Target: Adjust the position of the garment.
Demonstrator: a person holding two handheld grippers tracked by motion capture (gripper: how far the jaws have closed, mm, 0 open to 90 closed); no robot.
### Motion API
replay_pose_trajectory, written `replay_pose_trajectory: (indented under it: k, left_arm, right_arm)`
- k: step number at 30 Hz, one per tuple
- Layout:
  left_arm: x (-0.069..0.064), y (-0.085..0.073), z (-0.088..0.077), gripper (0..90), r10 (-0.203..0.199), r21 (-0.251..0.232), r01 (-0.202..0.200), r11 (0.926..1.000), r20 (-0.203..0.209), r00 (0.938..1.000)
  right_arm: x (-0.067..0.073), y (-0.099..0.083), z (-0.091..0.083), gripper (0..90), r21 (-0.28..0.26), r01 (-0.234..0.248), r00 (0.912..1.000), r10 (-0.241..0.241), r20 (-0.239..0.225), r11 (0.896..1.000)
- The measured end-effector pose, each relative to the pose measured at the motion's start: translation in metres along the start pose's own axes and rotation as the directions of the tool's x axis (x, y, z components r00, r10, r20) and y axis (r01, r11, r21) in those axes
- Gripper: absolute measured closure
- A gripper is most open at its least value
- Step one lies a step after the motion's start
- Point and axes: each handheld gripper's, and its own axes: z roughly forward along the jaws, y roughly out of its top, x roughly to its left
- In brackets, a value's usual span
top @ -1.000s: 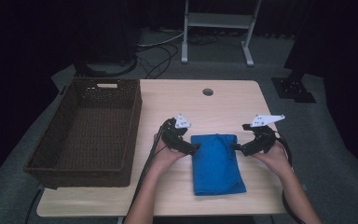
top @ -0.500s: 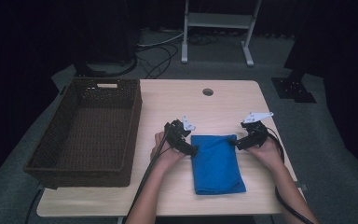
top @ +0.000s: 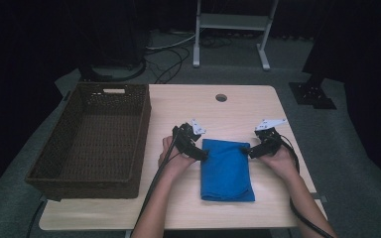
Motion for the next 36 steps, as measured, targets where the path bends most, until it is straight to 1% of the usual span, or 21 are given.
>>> replay_pose_trajectory:
  k: [2, 4, 7, 10, 11, 14, 15, 19, 20, 23, 25, 27, 30, 32, 33, 36]
  left_arm:
    - [-0.001, -0.001, -0.006, 0.0, -0.02, -0.027, 0.02, 0.9994, 0.026, 0.9995]
    - [-0.004, -0.003, -0.013, 0.0, -0.035, -0.05, 0.037, 0.9981, 0.041, 0.9985]
    - [-0.01, -0.007, -0.024, 0.0, -0.047, -0.079, 0.051, 0.9956, 0.054, 0.9974]
    - [-0.017, -0.014, -0.034, 0.0, -0.073, -0.115, 0.081, 0.9901, 0.077, 0.9944]
    - [-0.02, -0.016, -0.037, 0.0, -0.076, -0.121, 0.085, 0.9889, 0.082, 0.9938]
    - [-0.028, -0.022, -0.044, 0.0, -0.07, -0.129, 0.081, 0.9884, 0.081, 0.9942]
    - [-0.03, -0.024, -0.046, 0.0, -0.075, -0.134, 0.086, 0.9873, 0.084, 0.9936]
    - [-0.036, -0.028, -0.053, 0.0, -0.08, -0.15, 0.093, 0.9843, 0.089, 0.9928]
    - [-0.038, -0.029, -0.055, 0.0, -0.087, -0.153, 0.1, 0.9832, 0.092, 0.992]
    - [-0.043, -0.033, -0.059, 0.0, -0.096, -0.154, 0.111, 0.9819, 0.103, 0.9901]
    - [-0.046, -0.035, -0.06, 0.0, -0.1, -0.154, 0.114, 0.9814, 0.097, 0.9902]
    - [-0.05, -0.036, -0.059, 0.0, -0.095, -0.148, 0.108, 0.9831, 0.094, 0.9911]
    - [-0.056, -0.039, -0.056, 0.0, -0.084, -0.124, 0.097, 0.9875, 0.108, 0.9906]
    - [-0.061, -0.04, -0.053, 0.0, -0.071, -0.106, 0.082, 0.991, 0.103, 0.9921]
    - [-0.064, -0.041, -0.052, 0.0, -0.058, -0.092, 0.067, 0.9935, 0.096, 0.9937]
    - [-0.07, -0.043, -0.046, 0.0, -0.03, -0.038, 0.033, 0.9987, 0.073, 0.9969]
  right_arm:
    - [0.0, 0.0, 0.001, 0.0, -0.001, -0.001, 1.0, 0.001, 0.003, 1.0]
    - [-0.001, 0.001, 0.002, 0.0, 0.0, -0.002, 0.9999, 0.002, 0.01, 1.0]
    - [-0.002, 0.003, 0.003, 0.0, 0.002, -0.011, 0.9999, 0.011, 0.01, 1.0]
    - [-0.002, 0.003, 0.004, 0.0, 0.002, -0.02, 0.9998, 0.02, 0.009, 1.0]
    - [-0.002, 0.002, 0.004, 0.0, 0.0, -0.021, 0.9997, 0.021, 0.011, 1.0]
    - [-0.002, 0.002, 0.004, 0.0, 0.001, -0.031, 0.9995, 0.031, 0.008, 1.0]
    - [-0.002, 0.002, 0.004, 0.0, 0.003, -0.033, 0.9994, 0.033, 0.006, 0.999]
    - [-0.003, 0.002, 0.004, 0.0, 0.002, -0.036, 0.9993, 0.036, 0.003, 0.999]
    - [-0.003, 0.002, 0.004, 0.0, 0.002, -0.037, 0.9993, 0.037, 0.002, 0.999]
    - [-0.004, 0.002, 0.004, 0.0, 0.004, -0.038, 0.9993, 0.038, 0.001, 0.999]
    - [-0.004, 0.002, 0.004, 0.0, 0.005, -0.041, 0.9992, 0.041, 0.0, 0.999]
    - [-0.004, 0.001, 0.004, 0.0, 0.004, -0.044, 0.999, 0.044, -0.001, 0.999]
    - [-0.003, 0.001, 0.004, 0.0, 0.001, -0.041, 0.9992, 0.041, 0.003, 0.999]
    - [-0.003, 0.001, 0.004, 0.0, 0.001, -0.04, 0.9992, 0.04, 0.003, 0.999]
    - [-0.003, 0.002, 0.004, 0.0, 0.001, -0.038, 0.9993, 0.038, 0.002, 0.999]
    - [-0.003, 0.002, 0.004, 0.0, 0.002, -0.037, 0.9993, 0.037, 0.004, 0.999]
